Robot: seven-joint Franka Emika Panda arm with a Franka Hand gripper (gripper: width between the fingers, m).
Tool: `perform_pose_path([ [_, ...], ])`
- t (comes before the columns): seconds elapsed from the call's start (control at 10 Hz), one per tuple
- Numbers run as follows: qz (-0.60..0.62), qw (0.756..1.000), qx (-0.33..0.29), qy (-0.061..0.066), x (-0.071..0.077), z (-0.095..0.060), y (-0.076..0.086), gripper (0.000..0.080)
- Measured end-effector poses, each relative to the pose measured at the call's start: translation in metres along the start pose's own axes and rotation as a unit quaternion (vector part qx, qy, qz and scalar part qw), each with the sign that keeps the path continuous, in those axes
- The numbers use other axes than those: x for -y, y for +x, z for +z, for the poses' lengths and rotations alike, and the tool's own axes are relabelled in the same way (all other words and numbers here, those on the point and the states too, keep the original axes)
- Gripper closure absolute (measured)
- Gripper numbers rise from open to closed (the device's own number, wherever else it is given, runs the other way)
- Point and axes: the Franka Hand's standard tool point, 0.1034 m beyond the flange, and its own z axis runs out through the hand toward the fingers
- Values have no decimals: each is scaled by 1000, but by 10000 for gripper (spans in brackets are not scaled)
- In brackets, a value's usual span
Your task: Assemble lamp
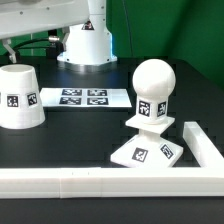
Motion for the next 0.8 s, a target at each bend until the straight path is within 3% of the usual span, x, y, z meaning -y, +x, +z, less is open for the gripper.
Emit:
perform_pose_path([
  [0.3,0,1000,6,6,-4,14,-2,101],
  [0.7,-2,1000,7,2,-6,25,-1,101],
  [0.8,-2,1000,7,2,-6,25,-1,229],
])
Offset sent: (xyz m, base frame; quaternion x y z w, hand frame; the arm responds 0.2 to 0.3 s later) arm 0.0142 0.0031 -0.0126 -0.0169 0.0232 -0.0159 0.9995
